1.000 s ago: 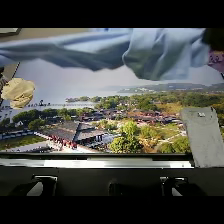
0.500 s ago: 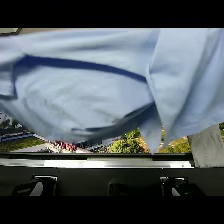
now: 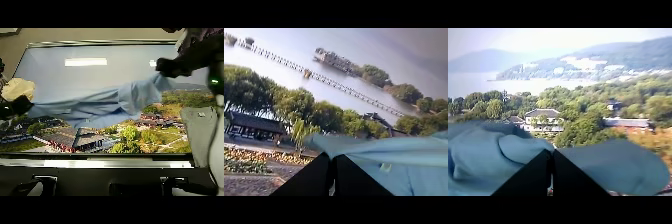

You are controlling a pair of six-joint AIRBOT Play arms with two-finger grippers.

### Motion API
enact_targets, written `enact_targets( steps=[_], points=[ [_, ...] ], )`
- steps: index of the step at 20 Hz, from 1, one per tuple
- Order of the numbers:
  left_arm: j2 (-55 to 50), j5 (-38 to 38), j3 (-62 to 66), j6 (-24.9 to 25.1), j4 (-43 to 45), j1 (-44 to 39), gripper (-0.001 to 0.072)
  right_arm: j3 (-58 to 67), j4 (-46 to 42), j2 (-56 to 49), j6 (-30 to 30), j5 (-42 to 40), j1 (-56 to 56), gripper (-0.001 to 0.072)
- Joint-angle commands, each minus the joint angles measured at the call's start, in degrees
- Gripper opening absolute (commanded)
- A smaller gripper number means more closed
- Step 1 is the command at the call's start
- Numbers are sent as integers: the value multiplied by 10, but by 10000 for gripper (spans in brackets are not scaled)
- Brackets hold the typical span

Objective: Fold the clothes and pants, and hang the long-sleeved shirts on hangers.

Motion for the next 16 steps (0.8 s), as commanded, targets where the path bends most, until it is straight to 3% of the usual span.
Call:
enact_targets(
  steps=[1, 4, 5, 6, 7, 13, 16],
  points=[
    [-76, 144, -127, -30, -42, -6, 16, -7, 89, -147, 56, 65, 0, 37],
    [-116, 170, -128, -30, -44, -6, 17, -5, 107, -172, 96, 97, 0, 44],
    [-116, 179, -128, -30, -44, -6, 17, 0, 102, -166, 80, 95, -5, 117],
    [-115, 183, -128, -30, -44, -5, 17, 1, 103, -154, 56, 89, -11, 255],
    [-114, 182, -127, -30, -44, -5, 17, 2, 103, -138, 36, 75, -26, 334],
    [-113, 137, -119, -28, -44, -5, 18, -29, 126, -30, -99, -82, -183, 336],
    [-113, 125, -119, -28, -44, -5, 18, -173, 257, 16, -127, -79, -205, 341]
  ],
)
